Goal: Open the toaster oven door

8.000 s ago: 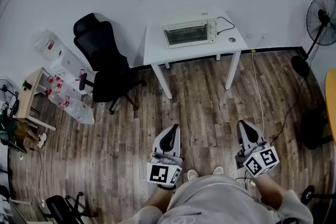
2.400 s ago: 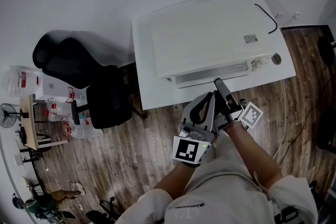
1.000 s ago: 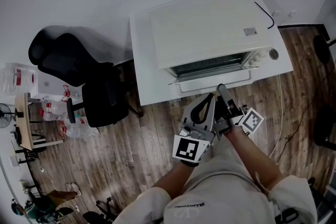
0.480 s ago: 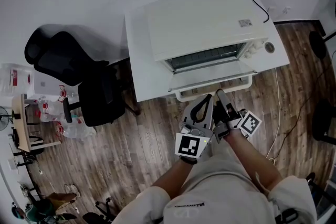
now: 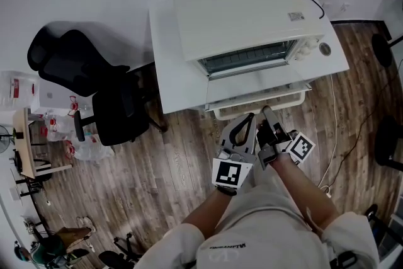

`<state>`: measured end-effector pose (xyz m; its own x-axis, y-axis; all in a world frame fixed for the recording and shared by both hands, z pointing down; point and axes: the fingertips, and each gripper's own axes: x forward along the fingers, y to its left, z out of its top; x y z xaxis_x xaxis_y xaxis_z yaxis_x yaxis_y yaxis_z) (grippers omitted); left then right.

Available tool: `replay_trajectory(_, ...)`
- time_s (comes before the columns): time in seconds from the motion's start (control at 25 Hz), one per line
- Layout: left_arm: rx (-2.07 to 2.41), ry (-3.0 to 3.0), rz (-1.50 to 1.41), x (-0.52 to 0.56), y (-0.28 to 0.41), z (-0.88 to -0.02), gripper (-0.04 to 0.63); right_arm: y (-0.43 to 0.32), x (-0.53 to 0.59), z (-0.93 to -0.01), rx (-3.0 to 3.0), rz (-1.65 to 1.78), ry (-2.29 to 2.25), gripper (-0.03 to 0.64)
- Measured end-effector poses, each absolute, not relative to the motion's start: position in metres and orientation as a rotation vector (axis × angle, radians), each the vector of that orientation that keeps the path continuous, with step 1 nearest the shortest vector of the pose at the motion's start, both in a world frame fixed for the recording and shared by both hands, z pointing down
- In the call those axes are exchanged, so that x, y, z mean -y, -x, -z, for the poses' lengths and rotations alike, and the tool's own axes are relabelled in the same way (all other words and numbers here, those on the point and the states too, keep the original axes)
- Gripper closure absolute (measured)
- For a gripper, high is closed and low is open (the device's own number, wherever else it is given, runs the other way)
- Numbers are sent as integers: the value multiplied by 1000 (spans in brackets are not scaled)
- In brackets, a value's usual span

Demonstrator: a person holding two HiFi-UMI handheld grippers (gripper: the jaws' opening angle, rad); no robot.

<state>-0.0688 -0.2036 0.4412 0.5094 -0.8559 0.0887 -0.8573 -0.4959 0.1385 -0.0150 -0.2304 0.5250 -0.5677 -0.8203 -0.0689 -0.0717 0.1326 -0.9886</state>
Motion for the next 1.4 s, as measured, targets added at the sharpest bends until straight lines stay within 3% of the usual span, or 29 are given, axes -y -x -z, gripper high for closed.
replay_trajectory(1.4,1408,-2542,-69,185,74,-506,589,5,186,-659,-1580,1706,1076,537)
